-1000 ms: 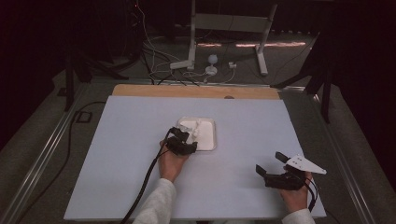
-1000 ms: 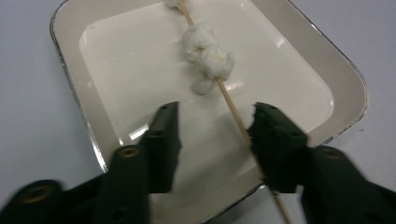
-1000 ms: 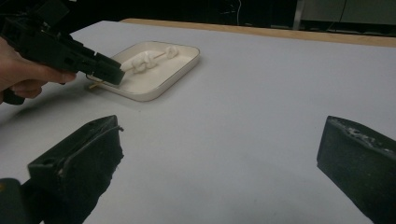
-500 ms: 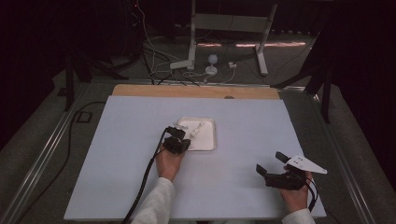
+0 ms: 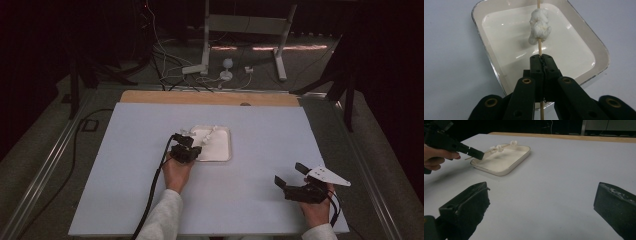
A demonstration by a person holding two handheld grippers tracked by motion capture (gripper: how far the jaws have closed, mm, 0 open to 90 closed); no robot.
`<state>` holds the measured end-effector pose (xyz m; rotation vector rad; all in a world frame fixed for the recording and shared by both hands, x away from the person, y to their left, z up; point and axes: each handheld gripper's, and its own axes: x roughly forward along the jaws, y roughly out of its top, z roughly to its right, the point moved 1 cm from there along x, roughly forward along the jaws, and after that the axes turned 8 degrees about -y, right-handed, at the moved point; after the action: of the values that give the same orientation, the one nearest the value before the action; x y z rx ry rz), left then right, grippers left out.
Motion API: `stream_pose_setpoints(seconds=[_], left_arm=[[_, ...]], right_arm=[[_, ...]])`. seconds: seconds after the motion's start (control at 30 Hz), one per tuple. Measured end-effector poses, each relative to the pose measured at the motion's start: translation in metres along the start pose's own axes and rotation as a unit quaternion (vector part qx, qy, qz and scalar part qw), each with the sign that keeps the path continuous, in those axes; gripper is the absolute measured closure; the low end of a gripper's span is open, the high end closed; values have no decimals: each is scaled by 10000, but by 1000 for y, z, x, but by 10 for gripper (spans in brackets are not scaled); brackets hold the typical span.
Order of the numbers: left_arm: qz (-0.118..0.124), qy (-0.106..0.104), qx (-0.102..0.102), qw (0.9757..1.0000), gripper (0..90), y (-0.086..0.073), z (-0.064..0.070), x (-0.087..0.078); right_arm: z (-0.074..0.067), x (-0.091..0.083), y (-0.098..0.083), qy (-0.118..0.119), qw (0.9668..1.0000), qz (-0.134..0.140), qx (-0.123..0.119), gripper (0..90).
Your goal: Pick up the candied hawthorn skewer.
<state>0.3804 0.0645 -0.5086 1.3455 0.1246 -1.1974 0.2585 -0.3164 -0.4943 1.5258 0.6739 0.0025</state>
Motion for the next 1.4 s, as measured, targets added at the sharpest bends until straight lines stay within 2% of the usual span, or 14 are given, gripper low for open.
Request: stream_pose_setpoints(seconds=[0.23, 0.73, 0.97, 1.4], left_arm=[[60, -107, 23, 9999, 896, 0, 1, -6], [398, -302, 86, 9987, 896, 2, 3, -31], [518, -408, 130, 9977, 895, -3, 2, -44], [803, -412, 142, 9958, 895, -16, -6, -68]], right_arm=[[0, 0, 0, -5, 10000, -4, 4, 0], [-1, 1, 0, -8, 10000, -19, -25, 0], [1, 0, 0, -3, 10000, -13, -17, 0], [-1, 2, 0, 0, 10000, -40, -25, 0]])
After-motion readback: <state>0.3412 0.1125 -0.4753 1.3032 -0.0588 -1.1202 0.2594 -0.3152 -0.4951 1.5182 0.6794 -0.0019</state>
